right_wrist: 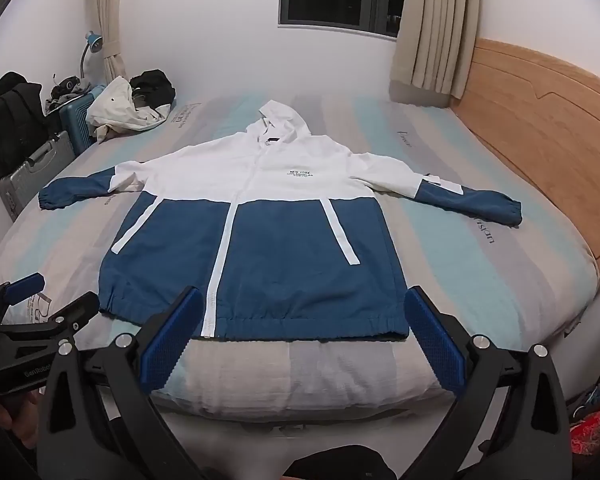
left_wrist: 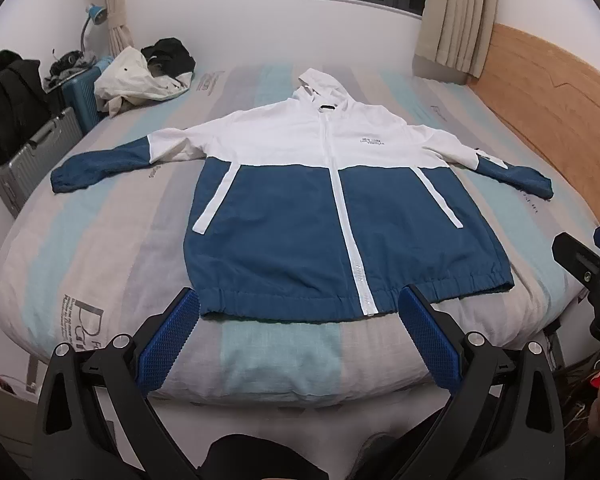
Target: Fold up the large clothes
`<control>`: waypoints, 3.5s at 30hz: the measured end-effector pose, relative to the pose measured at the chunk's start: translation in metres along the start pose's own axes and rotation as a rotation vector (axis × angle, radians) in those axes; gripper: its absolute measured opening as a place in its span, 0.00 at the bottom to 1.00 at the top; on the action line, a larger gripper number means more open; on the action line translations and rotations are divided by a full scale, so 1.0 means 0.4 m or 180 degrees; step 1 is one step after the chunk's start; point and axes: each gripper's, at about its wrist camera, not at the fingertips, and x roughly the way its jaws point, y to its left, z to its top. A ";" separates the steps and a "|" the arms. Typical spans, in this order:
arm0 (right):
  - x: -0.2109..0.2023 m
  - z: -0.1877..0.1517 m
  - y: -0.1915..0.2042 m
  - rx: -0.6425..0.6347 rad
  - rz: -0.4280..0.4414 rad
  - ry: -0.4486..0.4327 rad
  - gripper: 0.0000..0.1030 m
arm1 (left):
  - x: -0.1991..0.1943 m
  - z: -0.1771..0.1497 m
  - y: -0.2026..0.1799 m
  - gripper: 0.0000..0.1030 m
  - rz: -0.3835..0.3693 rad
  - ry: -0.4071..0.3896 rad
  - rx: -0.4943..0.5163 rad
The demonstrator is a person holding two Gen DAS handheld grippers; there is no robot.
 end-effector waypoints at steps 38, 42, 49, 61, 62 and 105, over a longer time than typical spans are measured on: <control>-0.006 -0.014 -0.001 -0.0052 0.0038 0.0051 0.93 | -0.008 -0.011 -0.014 0.94 0.0159 -0.0040 0.0074; -0.006 -0.013 -0.001 -0.0059 0.0036 0.0045 0.93 | -0.012 -0.011 -0.016 0.94 0.0160 -0.0039 0.0073; -0.009 -0.016 -0.004 -0.0045 0.0039 0.0034 0.93 | -0.016 -0.009 -0.018 0.94 0.0175 -0.0043 0.0077; -0.012 -0.017 -0.005 -0.0044 0.0032 0.0034 0.93 | -0.019 -0.011 -0.014 0.94 0.0206 -0.0046 0.0058; -0.012 -0.017 -0.006 -0.0043 0.0035 0.0036 0.93 | -0.019 -0.011 -0.014 0.94 0.0205 -0.0046 0.0055; 0.795 0.669 -0.103 -0.0286 -0.0146 0.0876 0.93 | 0.681 0.763 0.131 0.94 0.0277 0.0550 -0.0501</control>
